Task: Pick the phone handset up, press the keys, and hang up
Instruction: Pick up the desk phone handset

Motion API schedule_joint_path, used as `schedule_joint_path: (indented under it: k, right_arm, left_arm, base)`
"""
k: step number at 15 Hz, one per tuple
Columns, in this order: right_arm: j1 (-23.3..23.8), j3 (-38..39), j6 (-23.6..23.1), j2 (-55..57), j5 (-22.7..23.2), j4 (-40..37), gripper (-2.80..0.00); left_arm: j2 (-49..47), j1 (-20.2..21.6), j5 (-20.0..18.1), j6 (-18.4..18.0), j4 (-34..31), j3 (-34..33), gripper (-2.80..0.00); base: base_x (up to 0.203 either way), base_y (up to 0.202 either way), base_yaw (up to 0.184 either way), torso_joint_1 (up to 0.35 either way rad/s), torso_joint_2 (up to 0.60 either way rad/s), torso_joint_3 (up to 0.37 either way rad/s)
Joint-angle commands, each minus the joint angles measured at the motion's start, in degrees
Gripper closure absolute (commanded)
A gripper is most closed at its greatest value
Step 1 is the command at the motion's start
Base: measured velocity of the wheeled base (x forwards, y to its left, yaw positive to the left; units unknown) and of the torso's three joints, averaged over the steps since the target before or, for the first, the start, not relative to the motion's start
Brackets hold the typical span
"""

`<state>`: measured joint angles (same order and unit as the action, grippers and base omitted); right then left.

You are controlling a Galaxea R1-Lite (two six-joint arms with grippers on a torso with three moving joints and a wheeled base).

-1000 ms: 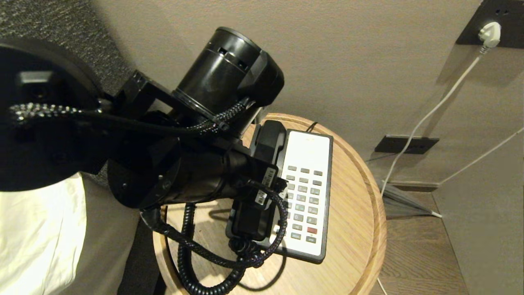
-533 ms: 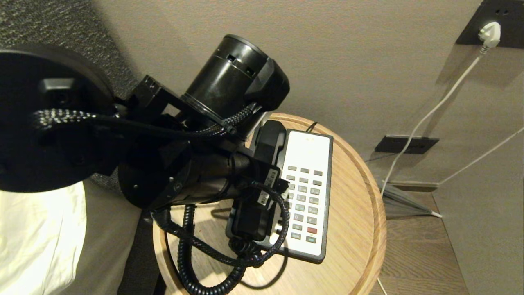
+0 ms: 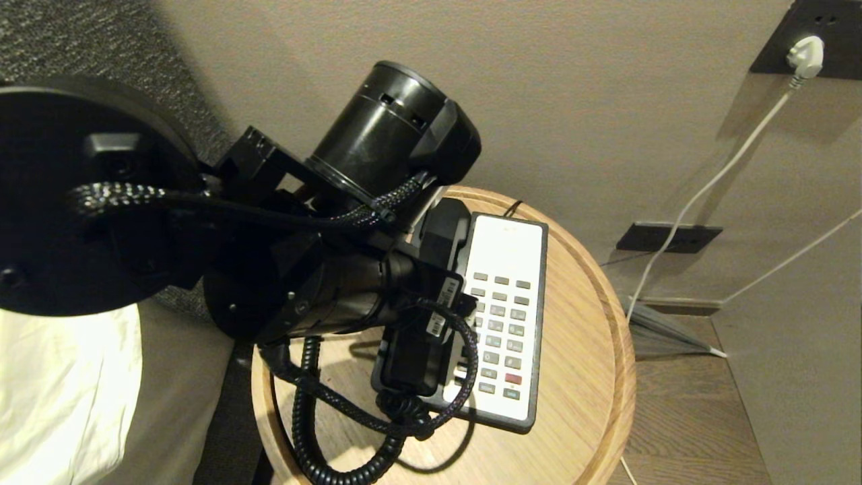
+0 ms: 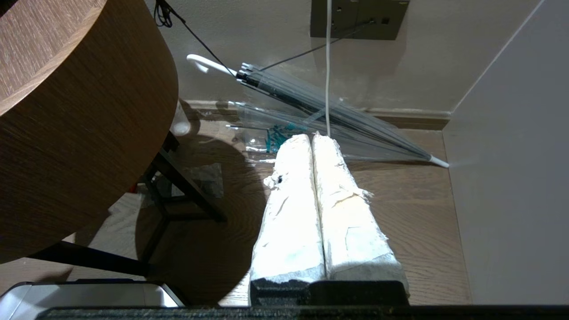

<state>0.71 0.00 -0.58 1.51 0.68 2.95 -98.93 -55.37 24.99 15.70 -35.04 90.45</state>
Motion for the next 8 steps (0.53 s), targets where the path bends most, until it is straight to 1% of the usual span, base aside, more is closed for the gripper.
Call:
schedule_joint_path:
  k: [1,6,7,8]
  right_arm:
    - [0.0,1.1,0.0,0.0,0.0,0.0,0.00]
    - [0.0,1.1,0.0,0.0,0.0,0.0,0.00]
    - [0.0,1.1,0.0,0.0,0.0,0.0,0.00]
    - [0.0,1.1,0.0,0.0,0.0,0.0,0.00]
  left_arm:
    - [0.0,0.0,0.2,0.1,-0.2,0.0,-2.80]
    - [0.0,0.0,0.8,0.2,-0.2,-0.3,-2.80]
    - [0.0,0.0,0.8,0.2,-0.2,-0.4,0.00]
    - [-0.1,0.0,0.8,0.2,-0.1,-0.4,0.00]
  base:
    - [0.000,0.000,0.000,0.000,0.00,0.000]
    - [0.000,0.000,0.000,0.000,0.00,0.000]
    - [0.000,0.000,0.000,0.000,0.00,0.000]
    - [0.000,0.000,0.000,0.000,0.00,0.000]
